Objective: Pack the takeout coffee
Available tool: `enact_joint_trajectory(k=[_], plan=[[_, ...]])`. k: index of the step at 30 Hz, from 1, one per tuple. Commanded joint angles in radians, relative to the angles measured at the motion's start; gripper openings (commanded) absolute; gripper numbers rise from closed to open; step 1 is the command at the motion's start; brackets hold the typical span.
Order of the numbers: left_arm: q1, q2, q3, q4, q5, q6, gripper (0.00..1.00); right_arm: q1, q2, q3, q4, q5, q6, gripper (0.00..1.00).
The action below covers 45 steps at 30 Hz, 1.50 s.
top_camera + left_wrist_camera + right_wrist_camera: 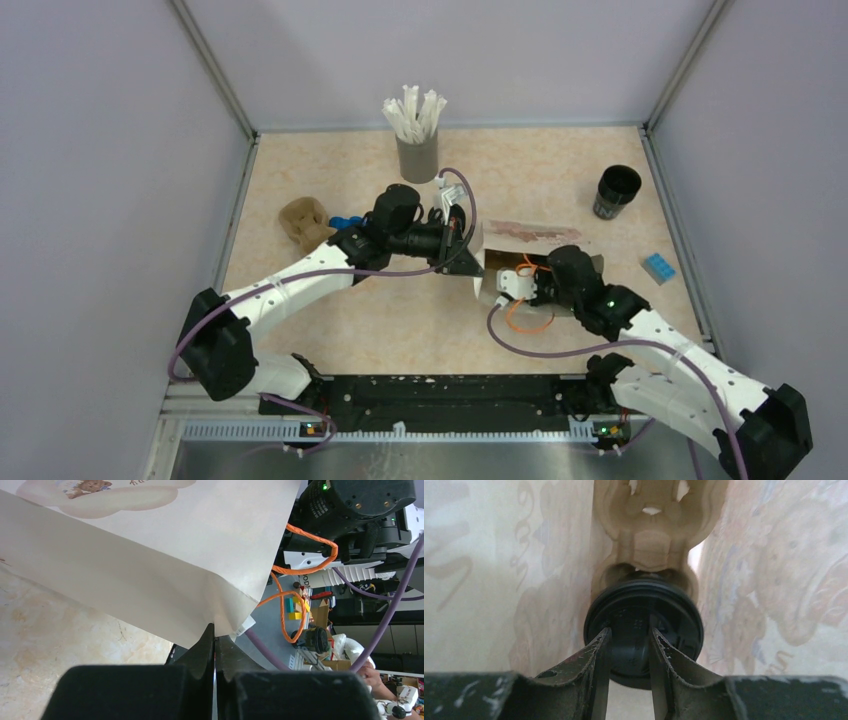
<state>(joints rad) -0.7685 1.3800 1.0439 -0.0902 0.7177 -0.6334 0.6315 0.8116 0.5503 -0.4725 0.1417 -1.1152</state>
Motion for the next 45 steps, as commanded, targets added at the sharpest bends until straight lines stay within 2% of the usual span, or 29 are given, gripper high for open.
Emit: enact_joint_trajectory(k=[1,9,18,31,45], plan=[[-0.003,-0.024,0.020,0.024,0.020,-0.003,0.00,-0.028,-0.017,-0.031,0.065,0.035,-0.003,0.32],[-0.002,-0.023,0.025,0.023,0.023,-0.003,0.00,-0.036,-0.034,0.016,0.028,0.004,0.031,0.33],[-0.003,-0.008,0.035,0.021,0.017,0.003,0.00,-0.036,-0.044,0.172,-0.143,-0.081,0.076,0.51],[-0.003,0.011,0.074,-0.007,0.013,-0.009,0.00,-0.036,-0.072,0.305,-0.186,-0.123,0.185,0.52],[-0.002,0.060,0.133,0.002,0.049,-0.187,0.00,-0.036,-0.097,0.441,-0.293,-0.084,0.236,0.52]])
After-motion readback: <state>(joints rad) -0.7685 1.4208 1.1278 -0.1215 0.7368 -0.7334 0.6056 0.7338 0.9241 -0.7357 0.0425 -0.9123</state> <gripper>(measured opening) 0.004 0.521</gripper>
